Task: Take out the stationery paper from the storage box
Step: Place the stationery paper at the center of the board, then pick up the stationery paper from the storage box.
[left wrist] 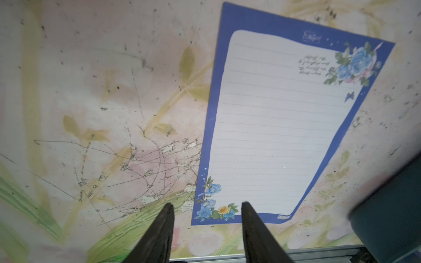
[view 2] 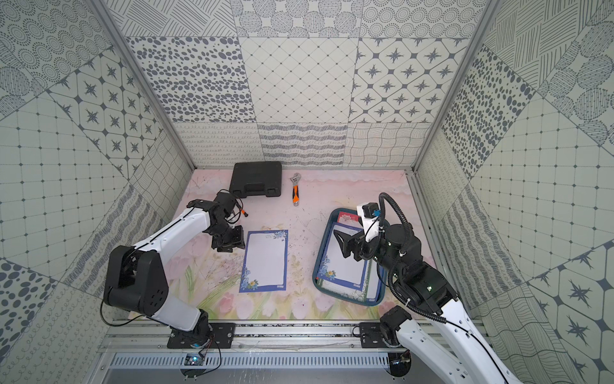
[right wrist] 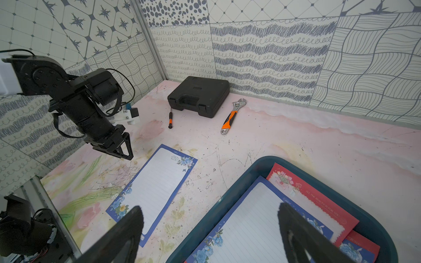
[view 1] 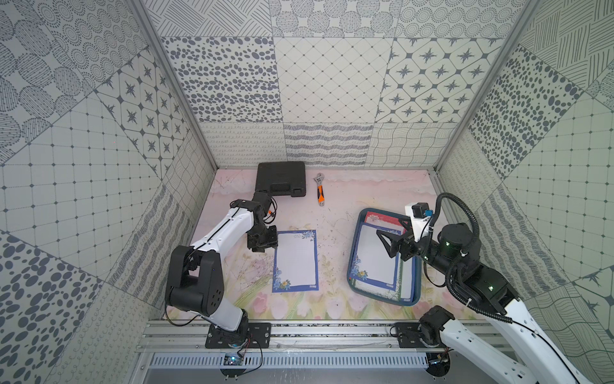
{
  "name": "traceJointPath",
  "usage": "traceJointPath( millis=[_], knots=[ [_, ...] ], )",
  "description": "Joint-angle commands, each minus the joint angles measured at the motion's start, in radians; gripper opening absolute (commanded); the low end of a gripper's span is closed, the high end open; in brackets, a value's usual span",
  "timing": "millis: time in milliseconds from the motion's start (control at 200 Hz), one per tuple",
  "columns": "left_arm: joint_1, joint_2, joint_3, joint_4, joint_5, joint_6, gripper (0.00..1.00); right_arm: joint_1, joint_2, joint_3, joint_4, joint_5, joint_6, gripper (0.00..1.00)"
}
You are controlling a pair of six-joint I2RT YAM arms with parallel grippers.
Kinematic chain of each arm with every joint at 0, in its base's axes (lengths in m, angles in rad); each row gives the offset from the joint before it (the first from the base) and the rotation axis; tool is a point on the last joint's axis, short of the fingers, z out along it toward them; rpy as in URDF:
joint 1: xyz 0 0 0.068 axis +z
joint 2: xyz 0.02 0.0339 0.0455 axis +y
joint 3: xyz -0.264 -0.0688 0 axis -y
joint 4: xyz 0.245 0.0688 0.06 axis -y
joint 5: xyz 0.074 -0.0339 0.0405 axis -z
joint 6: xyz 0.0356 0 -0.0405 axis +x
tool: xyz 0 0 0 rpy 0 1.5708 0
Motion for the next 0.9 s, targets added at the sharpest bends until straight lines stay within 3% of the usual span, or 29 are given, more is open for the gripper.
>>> traceJointPath(
  millis=[0, 235, 480, 895],
  knots=[
    [0.006, -0.066, 0.004, -0.057, -0.104, -0.055, 0.52, 0.003, 0.0, 0.024, 0.009, 0.036, -0.033, 0.94],
    [0.007, -0.16, 0.085, -0.101, -0.217, -0.048, 0.53, 0.003, -0.021, 0.023, -0.009, 0.085, -0.021, 0.93],
    [-0.013, -0.253, 0.165, -0.016, -0.236, -0.037, 0.52, 0.003, -0.014, 0.033, -0.044, 0.113, 0.029, 0.88],
    [-0.286, -0.188, 0.285, 0.083, -0.362, 0.047, 0.51, -0.005, 0.009, 0.066, -0.126, 0.141, 0.085, 0.82]
  ],
)
